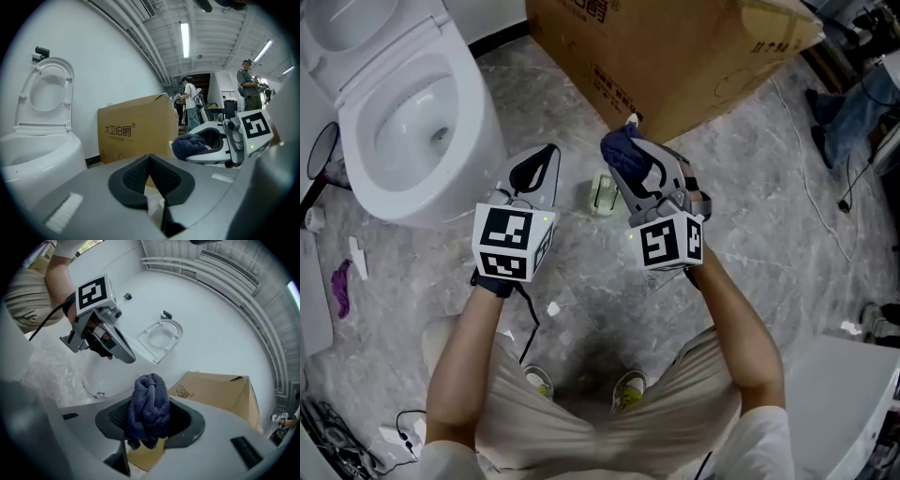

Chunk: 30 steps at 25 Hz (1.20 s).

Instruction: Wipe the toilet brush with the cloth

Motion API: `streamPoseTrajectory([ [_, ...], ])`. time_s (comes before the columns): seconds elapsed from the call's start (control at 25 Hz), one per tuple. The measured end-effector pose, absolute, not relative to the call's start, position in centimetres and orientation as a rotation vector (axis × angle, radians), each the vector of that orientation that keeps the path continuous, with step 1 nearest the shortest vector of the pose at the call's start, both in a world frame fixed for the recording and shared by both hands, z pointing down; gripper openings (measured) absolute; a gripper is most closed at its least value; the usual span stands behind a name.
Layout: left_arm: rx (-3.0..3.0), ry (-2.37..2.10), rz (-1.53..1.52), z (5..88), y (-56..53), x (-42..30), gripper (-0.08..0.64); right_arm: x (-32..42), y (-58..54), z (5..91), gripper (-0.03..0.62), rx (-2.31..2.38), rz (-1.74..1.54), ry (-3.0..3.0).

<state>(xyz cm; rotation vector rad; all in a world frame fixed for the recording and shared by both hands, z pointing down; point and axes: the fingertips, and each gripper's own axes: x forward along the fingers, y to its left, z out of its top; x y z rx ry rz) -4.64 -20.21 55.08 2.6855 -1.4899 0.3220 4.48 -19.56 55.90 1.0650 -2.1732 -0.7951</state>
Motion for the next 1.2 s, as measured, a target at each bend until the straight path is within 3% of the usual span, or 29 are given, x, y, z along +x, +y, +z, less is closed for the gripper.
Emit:
streamPoseTrajectory([
  [1.2, 2.672, -1.489, 0.302, 55.0, -20.5, -4.9, 0.002, 5.0, -18.8, 67.4, 0.178, 0.817, -0.560, -2.030],
])
